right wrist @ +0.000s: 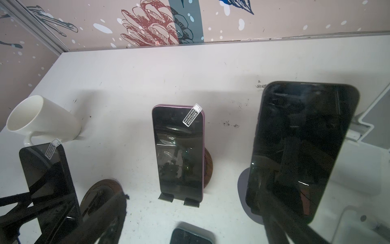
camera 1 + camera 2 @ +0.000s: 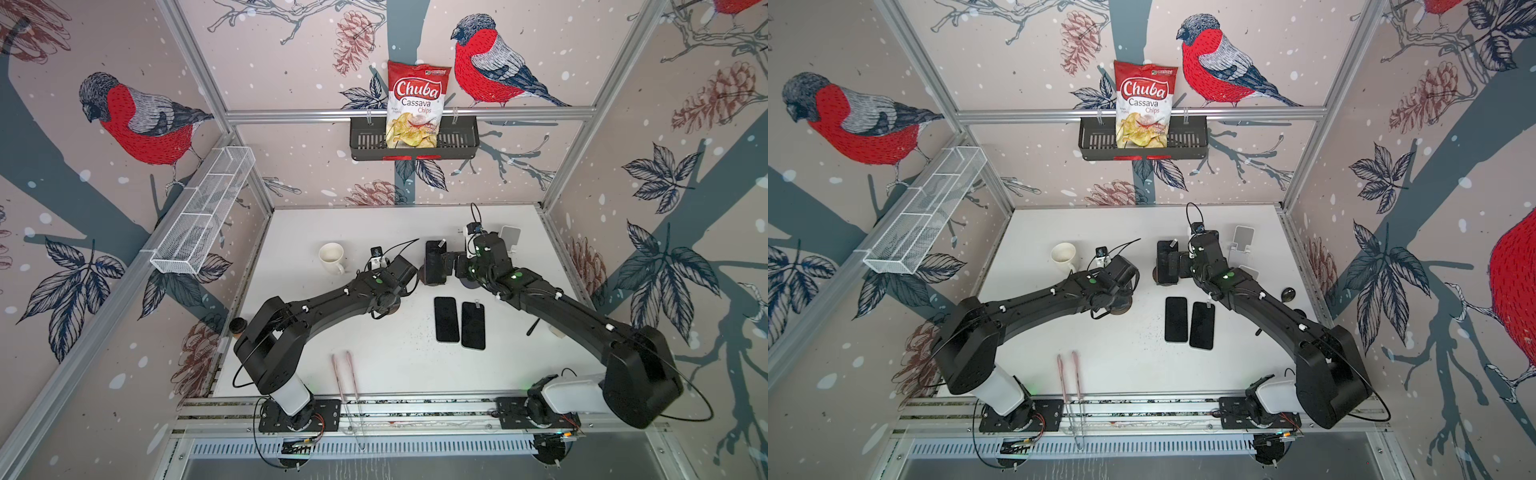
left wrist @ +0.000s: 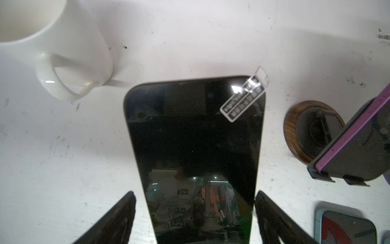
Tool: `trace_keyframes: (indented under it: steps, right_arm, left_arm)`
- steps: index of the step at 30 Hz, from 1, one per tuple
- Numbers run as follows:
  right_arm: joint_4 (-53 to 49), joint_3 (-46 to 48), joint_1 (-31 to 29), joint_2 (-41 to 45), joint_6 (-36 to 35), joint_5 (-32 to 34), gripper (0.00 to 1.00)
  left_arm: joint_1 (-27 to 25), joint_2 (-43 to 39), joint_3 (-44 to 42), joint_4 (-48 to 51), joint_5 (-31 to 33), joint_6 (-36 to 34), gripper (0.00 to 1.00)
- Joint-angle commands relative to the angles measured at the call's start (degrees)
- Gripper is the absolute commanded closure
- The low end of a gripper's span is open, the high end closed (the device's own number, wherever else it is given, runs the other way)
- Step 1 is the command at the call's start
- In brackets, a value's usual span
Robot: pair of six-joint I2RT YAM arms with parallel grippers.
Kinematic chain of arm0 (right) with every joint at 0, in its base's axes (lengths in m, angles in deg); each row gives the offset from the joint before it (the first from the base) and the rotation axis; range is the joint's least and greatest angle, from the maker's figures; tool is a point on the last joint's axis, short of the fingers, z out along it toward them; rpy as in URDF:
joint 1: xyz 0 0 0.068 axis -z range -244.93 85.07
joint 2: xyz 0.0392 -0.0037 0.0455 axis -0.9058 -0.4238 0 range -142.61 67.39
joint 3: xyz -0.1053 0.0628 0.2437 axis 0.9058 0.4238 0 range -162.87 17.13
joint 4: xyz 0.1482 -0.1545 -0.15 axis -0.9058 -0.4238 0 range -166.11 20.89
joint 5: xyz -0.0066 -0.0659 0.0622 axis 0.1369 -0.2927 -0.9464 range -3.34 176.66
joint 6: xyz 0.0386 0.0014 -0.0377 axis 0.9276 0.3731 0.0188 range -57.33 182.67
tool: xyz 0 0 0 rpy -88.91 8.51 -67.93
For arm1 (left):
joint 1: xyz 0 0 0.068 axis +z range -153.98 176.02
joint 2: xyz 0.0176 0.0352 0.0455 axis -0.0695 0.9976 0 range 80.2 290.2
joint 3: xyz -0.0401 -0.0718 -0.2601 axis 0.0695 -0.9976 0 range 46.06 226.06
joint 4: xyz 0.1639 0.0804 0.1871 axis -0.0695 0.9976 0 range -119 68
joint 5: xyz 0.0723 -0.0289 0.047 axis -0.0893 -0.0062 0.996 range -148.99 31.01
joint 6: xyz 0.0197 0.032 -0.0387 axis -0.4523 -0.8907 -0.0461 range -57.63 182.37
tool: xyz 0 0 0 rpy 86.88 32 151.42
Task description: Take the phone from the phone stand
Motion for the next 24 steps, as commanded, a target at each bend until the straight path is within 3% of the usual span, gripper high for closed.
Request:
trace_keyframes:
  steps: [1,24]
  right_arm:
    - [1.93,-0.26,0.02,-0.33,0.25,-0.94,0.01]
    - [1.67,-0.34,0.2,-0.95,0.37,-1.97,0.01]
  left_arm:
    - [0.17,0.26,0.29,-1.1,1.33,0.47,0.12]
    - [0.43,2.39,-0.15,-2.11,1.96,2.62,0.12]
